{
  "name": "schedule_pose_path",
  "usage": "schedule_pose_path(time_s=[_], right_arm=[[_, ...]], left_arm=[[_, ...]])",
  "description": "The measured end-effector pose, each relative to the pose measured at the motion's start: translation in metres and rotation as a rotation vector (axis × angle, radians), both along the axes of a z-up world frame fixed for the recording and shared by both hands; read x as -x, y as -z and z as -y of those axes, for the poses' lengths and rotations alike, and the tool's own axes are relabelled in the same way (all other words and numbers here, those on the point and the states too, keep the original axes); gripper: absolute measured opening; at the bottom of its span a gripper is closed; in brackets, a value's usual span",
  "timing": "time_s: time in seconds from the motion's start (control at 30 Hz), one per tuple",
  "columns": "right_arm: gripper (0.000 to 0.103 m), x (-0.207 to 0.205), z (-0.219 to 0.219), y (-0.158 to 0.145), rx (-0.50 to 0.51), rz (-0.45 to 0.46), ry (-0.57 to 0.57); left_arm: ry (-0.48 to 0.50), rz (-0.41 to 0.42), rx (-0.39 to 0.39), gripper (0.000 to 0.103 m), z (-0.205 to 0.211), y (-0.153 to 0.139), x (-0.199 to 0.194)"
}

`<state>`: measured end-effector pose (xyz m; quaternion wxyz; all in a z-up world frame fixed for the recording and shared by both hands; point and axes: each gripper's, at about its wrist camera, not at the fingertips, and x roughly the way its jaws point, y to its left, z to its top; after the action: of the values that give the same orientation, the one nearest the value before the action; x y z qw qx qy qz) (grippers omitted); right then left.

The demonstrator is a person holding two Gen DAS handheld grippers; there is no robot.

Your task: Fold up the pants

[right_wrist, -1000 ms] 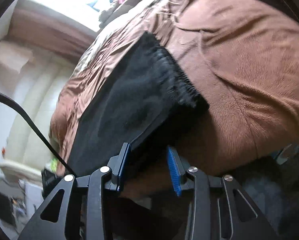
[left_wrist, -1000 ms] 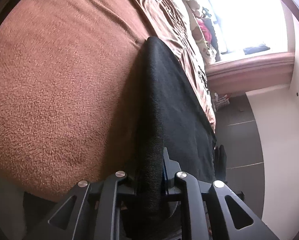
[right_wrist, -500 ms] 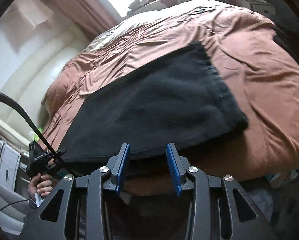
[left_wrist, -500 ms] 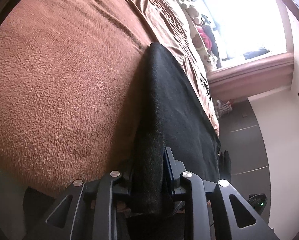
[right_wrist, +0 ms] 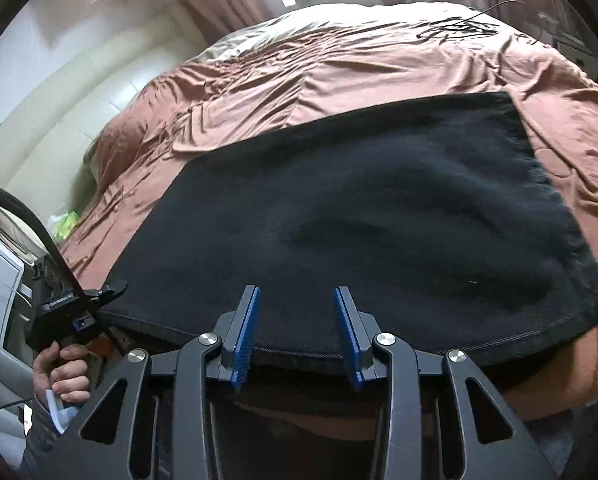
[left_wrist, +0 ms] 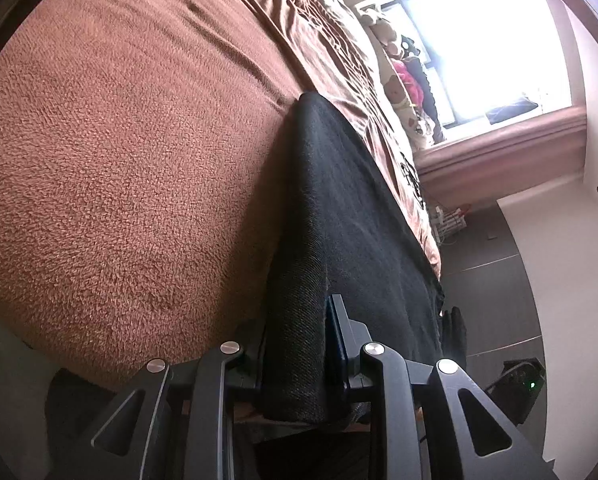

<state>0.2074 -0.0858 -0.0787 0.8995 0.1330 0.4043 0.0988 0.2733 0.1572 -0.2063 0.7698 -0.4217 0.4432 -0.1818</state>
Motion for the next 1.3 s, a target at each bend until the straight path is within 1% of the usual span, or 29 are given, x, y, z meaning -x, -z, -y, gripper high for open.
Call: schedule_pose_path(time_s=[0.1, 0.23, 0.37, 0.43, 0.53, 0.77, 0.97, 1.13, 1.3], right_arm=[[0.035, -0.017, -0.011, 0.007, 0.034, -0.018, -0.008], [0.035, -0.035, -0.027, 0.011, 0.08, -0.015, -0.015], [0.035, -0.048, -0.04, 0.015, 0.091, -0.001, -0.031], [0.035, -0.053, -0.044, 0.025, 0.101, -0.026, -0.031], [0.035, -0.052, -0.048, 0.035, 0.133, -0.04, -0.039], [0.035, -0.034, -0.055, 0.042, 0.169, -0.055, -0.077], [0.035, -0.033, -0.055, 0.034, 0.193, -0.063, -0.085], [0.035, -0.034, -0.055, 0.023, 0.179, -0.028, -0.097], [0.035, -0.039, -0.051, 0.025, 0.196, -0.024, -0.07]], left_arm=[[0.0, 0.004, -0.007, 0.026, 0.0, 0.0, 0.001], [-0.005, 0.003, -0.006, 0.026, 0.0, -0.002, 0.004], [-0.006, 0.001, -0.011, 0.026, 0.002, -0.005, 0.003], [-0.004, 0.001, -0.012, 0.026, 0.003, -0.007, 0.002], [-0.004, 0.001, -0.006, 0.026, 0.002, -0.009, 0.001], [-0.011, 0.004, -0.006, 0.026, 0.004, -0.008, -0.002], [-0.017, 0.001, -0.011, 0.026, 0.005, -0.006, 0.001], [-0.021, -0.005, 0.003, 0.026, 0.003, -0.004, 0.0], [-0.035, -0.008, -0.001, 0.026, 0.002, -0.002, 0.002]])
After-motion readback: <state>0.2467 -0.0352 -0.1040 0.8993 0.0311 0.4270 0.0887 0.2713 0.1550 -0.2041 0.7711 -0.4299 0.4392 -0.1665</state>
